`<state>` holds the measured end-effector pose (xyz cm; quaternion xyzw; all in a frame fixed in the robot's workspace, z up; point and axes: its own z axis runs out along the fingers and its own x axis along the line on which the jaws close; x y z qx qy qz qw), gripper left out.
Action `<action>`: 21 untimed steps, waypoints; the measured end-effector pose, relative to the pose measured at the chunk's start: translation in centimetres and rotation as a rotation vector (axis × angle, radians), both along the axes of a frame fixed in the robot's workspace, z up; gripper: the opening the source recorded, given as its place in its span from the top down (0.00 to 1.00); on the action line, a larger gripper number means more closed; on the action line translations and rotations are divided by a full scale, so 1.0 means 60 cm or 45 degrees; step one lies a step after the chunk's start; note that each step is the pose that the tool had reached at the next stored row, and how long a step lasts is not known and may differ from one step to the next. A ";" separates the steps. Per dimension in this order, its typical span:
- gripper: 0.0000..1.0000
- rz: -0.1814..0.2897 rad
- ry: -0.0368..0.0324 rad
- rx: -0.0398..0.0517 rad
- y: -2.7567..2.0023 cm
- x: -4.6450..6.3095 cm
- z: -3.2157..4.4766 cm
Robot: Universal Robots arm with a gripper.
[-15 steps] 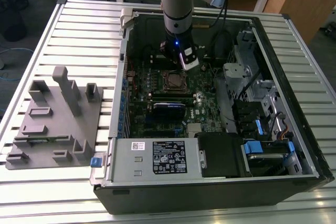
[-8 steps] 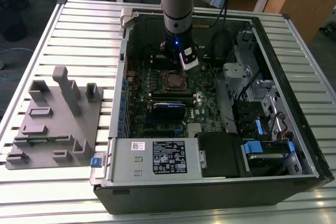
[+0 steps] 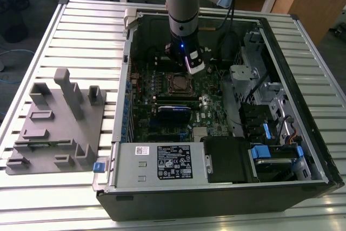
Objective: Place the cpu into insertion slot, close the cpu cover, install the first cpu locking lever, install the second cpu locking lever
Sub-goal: 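Install the first cpu locking lever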
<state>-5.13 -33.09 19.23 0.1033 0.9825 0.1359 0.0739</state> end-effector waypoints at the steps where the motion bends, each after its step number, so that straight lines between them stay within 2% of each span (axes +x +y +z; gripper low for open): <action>1: 0.89 0.000 0.0000 0.003 -0.0011 0.000 0.000; 5: 0.89 0.001 0.0001 0.011 -0.0030 0.000 -0.002; 8: 0.89 0.002 0.0003 0.022 -0.0030 0.000 -0.002; 10: 0.89 0.003 0.0033 0.038 -0.0030 0.000 -0.002; 12: 0.89 0.002 0.0090 0.061 -0.0026 0.000 -0.002; 13: 0.89 0.003 0.0111 0.068 -0.0028 0.000 -0.002; 19: 0.89 0.003 0.0118 0.080 -0.0034 0.001 -0.002; 21: 0.89 0.002 0.0118 0.080 -0.0034 0.001 -0.002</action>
